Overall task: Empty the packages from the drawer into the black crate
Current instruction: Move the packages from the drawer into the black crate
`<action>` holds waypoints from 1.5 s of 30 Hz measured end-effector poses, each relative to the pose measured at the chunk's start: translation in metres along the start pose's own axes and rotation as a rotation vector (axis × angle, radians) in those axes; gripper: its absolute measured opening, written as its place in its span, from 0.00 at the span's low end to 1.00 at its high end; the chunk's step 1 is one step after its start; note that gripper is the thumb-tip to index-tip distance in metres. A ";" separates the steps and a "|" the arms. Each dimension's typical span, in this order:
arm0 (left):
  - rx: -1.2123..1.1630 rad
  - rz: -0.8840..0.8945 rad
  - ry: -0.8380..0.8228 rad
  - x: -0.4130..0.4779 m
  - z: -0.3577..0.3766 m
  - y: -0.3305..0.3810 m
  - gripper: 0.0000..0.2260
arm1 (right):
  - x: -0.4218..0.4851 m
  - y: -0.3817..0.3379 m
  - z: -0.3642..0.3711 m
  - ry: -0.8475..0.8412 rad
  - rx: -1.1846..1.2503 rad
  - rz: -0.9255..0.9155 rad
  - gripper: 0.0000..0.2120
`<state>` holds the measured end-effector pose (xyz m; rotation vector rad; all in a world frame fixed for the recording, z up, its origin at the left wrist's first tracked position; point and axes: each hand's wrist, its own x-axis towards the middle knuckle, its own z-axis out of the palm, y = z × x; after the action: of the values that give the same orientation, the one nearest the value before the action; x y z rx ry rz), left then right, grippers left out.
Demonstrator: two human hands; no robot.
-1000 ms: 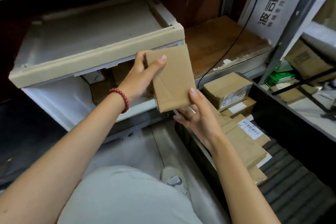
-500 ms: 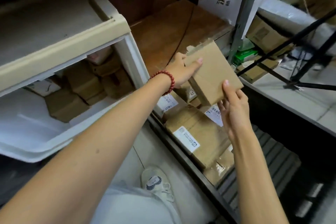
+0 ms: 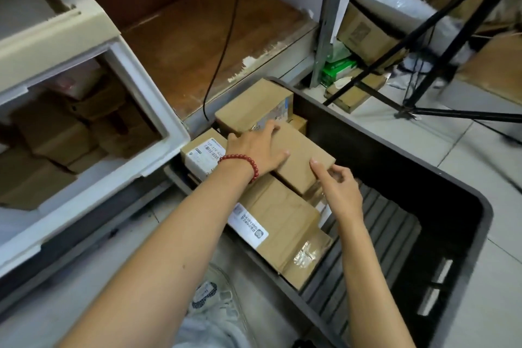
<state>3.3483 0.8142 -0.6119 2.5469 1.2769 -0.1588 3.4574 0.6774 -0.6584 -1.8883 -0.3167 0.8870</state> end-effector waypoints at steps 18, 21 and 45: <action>0.123 -0.163 0.098 -0.039 -0.001 -0.042 0.27 | 0.011 -0.012 0.017 -0.080 -0.438 -0.150 0.35; 0.128 -0.245 0.102 -0.056 -0.007 -0.062 0.28 | 0.001 -0.026 0.015 0.032 -0.660 -0.255 0.36; 0.064 -0.760 0.218 -0.252 -0.052 -0.214 0.26 | -0.146 -0.079 0.195 -0.678 -0.909 -1.084 0.30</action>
<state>3.0238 0.7578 -0.5498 2.0285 2.2985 -0.0735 3.2323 0.7641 -0.5738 -1.6421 -2.1960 0.5754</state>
